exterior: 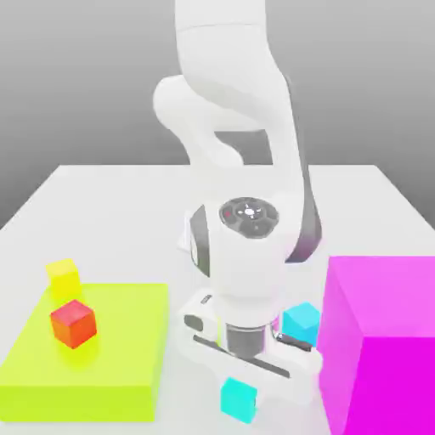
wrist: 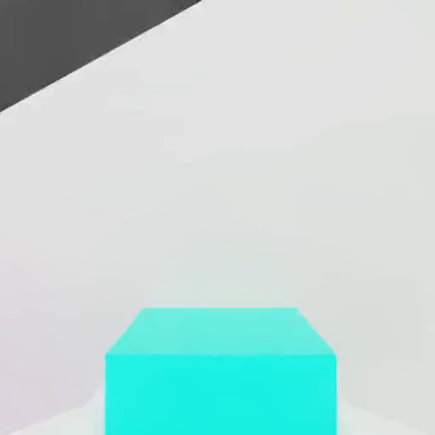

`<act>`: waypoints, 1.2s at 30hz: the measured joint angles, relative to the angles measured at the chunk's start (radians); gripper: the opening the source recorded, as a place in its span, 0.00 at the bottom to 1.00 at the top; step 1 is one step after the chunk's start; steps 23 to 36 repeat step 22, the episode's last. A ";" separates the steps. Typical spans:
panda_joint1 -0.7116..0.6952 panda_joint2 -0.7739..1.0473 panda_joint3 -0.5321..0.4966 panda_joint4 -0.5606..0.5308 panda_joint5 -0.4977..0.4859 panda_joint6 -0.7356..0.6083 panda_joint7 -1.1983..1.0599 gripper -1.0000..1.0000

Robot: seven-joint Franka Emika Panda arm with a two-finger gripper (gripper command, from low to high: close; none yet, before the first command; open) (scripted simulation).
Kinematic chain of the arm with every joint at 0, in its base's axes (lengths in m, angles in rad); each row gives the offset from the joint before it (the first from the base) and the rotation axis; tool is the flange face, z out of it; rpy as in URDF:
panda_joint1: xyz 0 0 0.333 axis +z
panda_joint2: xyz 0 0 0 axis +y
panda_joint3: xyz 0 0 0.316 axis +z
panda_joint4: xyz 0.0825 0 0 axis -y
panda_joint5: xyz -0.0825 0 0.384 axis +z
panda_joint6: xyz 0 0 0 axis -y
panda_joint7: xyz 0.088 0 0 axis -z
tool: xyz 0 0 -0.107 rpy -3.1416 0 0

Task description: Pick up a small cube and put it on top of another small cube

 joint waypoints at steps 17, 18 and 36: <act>-0.372 -0.436 -0.187 -0.058 0.170 -0.373 -0.029 0.00; -0.372 -0.404 -0.188 -0.065 0.174 -0.334 -0.031 0.00; -0.368 -0.375 -0.192 -0.071 0.179 -0.299 -0.034 1.00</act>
